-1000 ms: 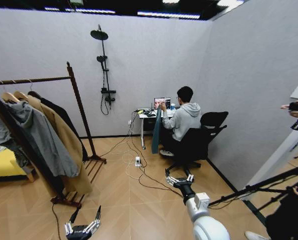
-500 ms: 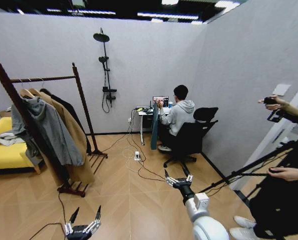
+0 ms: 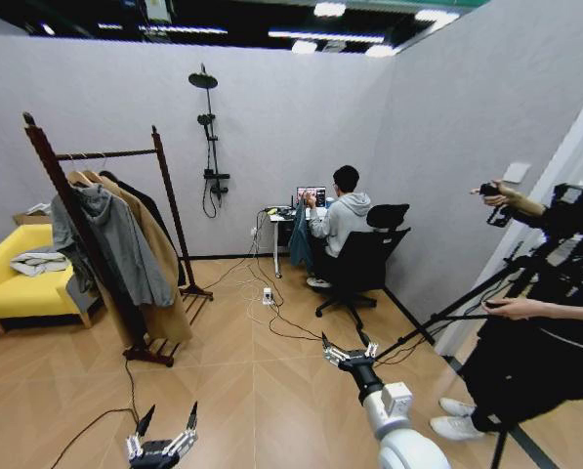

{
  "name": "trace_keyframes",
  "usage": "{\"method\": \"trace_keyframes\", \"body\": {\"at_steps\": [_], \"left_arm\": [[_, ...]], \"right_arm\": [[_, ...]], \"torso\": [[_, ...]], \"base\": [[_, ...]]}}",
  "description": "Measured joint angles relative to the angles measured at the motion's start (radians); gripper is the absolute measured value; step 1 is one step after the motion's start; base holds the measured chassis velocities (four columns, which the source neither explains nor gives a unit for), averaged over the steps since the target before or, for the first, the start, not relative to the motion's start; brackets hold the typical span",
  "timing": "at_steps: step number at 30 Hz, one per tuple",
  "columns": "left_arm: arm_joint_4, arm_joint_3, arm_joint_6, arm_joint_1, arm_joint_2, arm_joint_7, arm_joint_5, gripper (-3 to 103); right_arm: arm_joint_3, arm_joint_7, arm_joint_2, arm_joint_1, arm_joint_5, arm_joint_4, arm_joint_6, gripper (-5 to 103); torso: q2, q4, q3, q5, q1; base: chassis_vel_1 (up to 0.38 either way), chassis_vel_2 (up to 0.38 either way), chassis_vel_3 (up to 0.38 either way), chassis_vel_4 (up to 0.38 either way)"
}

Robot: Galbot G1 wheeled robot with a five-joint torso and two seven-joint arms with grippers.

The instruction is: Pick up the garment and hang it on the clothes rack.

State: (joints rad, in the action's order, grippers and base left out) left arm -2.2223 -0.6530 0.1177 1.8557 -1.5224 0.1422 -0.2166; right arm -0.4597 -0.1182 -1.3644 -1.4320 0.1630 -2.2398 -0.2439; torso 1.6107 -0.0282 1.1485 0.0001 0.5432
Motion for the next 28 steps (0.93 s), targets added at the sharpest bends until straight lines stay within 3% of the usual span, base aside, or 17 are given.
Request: {"method": "trace_keyframes", "body": {"at_steps": [16, 28], "left_arm": [[0.000, 0.000, 0.000, 0.000, 0.000, 0.000, 0.000, 100], [0.000, 0.000, 0.000, 0.000, 0.000, 0.000, 0.000, 100]], "right_arm": [[-0.004, -0.017, 0.001, -0.012, -0.011, -0.013, 0.011, 100], [-0.026, 0.031, -0.014, 0.003, 0.026, -0.028, -0.072, 100]], "torso": [[0.000, 0.0000, 0.000, 0.0000, 0.000], [0.000, 0.0000, 0.000, -0.0001, 0.000]], "base": [[-0.021, 0.016, 0.019, -0.012], [0.000, 0.000, 0.000, 0.000]]}}
